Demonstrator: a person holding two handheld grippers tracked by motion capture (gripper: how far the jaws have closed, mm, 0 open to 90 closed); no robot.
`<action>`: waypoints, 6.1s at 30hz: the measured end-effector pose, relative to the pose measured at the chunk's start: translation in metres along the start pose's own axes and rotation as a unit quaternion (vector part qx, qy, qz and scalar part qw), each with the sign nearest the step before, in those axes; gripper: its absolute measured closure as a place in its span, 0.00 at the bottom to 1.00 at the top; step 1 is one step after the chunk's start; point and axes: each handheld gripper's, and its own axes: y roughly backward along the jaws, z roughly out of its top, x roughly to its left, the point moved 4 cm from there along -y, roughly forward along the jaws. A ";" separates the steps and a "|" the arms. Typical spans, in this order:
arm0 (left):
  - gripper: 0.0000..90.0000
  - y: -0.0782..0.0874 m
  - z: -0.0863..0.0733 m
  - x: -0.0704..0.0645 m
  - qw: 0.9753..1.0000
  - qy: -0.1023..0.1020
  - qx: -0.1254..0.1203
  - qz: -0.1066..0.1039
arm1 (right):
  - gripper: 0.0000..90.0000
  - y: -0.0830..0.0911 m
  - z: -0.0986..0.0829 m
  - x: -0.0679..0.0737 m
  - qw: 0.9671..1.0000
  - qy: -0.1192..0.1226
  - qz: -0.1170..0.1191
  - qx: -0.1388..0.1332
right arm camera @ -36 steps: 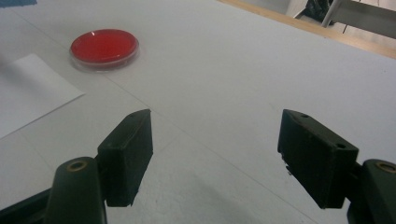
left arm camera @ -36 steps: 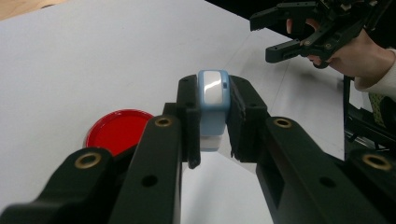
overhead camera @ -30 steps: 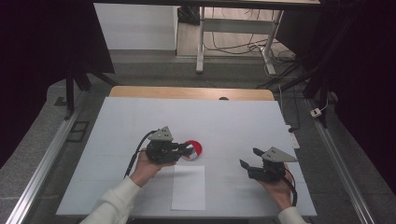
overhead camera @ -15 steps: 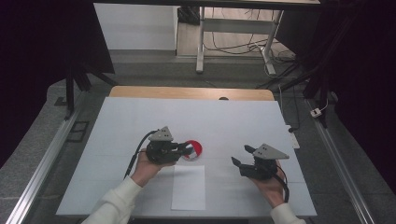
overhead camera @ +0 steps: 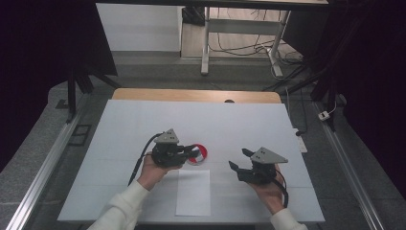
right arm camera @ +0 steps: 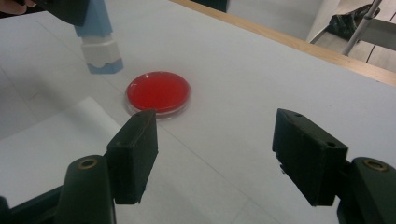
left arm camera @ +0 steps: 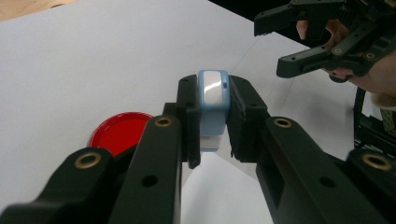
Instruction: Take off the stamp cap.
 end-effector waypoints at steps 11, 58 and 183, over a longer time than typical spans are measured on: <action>0.84 -0.001 0.001 0.001 1.000 0.003 -0.003 -0.002 | 0.35 -0.022 0.009 0.021 1.000 0.009 0.019 0.003; 0.84 -0.013 -0.003 0.001 1.000 0.010 0.002 -0.002 | 0.42 -0.065 0.007 0.074 0.999 0.031 0.012 0.019; 0.85 -0.017 -0.003 -0.004 1.000 0.025 -0.013 -0.005 | 0.73 -0.071 0.008 0.078 0.994 0.083 -0.051 0.042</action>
